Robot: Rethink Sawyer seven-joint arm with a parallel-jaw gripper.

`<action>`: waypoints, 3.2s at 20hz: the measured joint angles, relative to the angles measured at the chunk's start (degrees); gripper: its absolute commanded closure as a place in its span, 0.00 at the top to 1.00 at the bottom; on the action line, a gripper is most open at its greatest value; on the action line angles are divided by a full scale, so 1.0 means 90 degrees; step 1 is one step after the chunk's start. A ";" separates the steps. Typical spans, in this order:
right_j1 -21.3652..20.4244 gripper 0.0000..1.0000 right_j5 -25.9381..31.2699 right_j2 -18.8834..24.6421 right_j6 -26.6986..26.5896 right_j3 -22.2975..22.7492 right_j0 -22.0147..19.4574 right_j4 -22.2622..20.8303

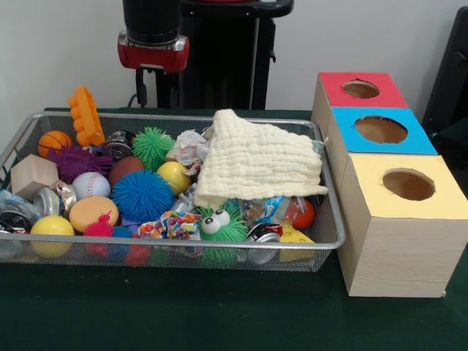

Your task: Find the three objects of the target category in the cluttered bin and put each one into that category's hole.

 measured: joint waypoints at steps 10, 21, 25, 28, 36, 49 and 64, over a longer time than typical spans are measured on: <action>0.0084 1.00 0.0000 0.0000 0.0000 -0.0422 0.0043 0.0000; 0.0090 1.00 0.0005 0.0001 0.0000 -0.0894 0.0202 0.0046; 0.0091 1.00 0.0058 0.0000 0.0000 -0.1063 0.0253 0.0076; 0.0091 1.00 0.0137 0.0000 0.0000 -0.1181 0.0289 0.0094; 0.0093 1.00 0.0700 0.0000 0.0000 -0.1596 0.0395 0.0168; 0.0091 1.00 0.1058 0.0000 0.0000 -0.2035 0.0658 0.0337; 0.0145 1.00 0.1059 0.0000 0.0000 -0.2324 0.0831 0.0363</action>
